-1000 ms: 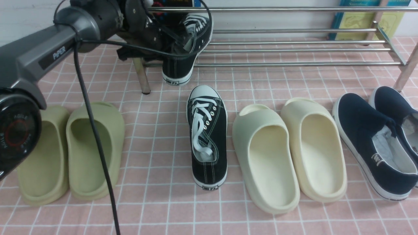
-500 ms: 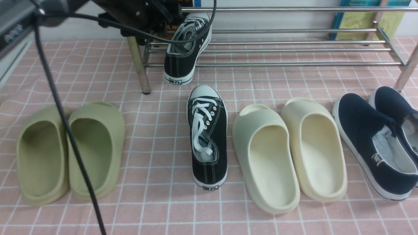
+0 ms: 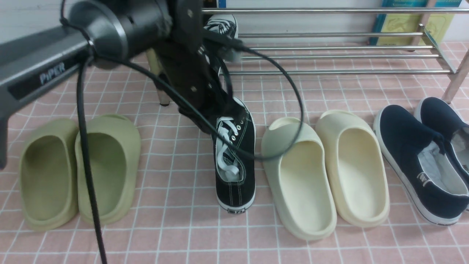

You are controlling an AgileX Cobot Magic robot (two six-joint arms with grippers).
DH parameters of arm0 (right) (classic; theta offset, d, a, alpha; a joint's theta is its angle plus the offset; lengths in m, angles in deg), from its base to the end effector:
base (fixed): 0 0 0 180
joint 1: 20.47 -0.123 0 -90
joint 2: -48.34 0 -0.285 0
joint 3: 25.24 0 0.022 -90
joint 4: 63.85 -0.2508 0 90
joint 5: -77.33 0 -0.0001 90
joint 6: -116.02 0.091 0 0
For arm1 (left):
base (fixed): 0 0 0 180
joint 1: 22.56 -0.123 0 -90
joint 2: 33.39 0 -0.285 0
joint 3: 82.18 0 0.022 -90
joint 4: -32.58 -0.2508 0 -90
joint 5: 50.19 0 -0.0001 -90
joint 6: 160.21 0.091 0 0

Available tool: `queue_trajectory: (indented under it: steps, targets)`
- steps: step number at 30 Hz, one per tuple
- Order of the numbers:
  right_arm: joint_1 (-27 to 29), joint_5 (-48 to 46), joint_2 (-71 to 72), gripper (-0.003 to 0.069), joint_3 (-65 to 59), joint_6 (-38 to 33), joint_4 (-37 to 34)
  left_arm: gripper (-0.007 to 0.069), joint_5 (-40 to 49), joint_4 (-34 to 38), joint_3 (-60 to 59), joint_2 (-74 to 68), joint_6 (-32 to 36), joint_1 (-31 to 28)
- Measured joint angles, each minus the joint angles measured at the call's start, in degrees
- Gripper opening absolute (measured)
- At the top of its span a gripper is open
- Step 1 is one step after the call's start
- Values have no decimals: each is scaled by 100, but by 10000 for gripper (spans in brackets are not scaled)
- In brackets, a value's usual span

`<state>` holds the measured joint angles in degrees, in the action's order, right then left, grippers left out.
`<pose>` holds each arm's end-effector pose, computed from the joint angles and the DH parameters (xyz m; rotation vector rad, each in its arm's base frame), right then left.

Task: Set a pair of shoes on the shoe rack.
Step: Use the left arm to grab the shoe closest to it

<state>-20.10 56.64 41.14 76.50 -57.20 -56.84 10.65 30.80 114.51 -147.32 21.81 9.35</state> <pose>0.0529 -0.0043 0.1753 0.0396 1.8497 -0.0417 0.3418 -0.2099 0.2893 0.8192 2.6384 -0.0979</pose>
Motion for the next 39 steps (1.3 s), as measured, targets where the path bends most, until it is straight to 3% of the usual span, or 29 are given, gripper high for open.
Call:
queue_trajectory:
  steps: [7, 12, 18, 19, 22, 25, 29, 35, 39]
  targets:
    - [0, 0, 0, 241, 0, 0, 0, 2, -648, -201, -1459, 1145, -899, 233]
    - [0, 0, 0, 241, 5, 0, 0, 34, -1347, -343, -2076, 1113, -1584, 202]
    - [0, 0, 0, 241, 5, 0, -5, 218, -2115, -225, -2095, 752, -2023, 202]
    - [0, 0, 0, 241, 5, 0, -5, 317, -2331, -184, -2095, 665, -2133, 202]
    - [0, 0, 0, 241, 5, 0, -5, 465, -2573, -170, -2095, 479, -2313, 202]
    - [0, 0, 0, 241, 5, 0, -5, 507, -2625, -165, -2095, 292, -2383, 202]
    - [0, 0, 0, 241, 5, 0, -5, 406, -2626, -158, -2095, -33, -2470, 202]
    - [0, 0, 0, 241, 5, 0, -5, 56, -2695, -164, -2095, -107, -2654, 202]
    - [0, 0, 0, 241, 5, 0, -5, 17, -2560, -162, -2099, 259, -2686, 202]
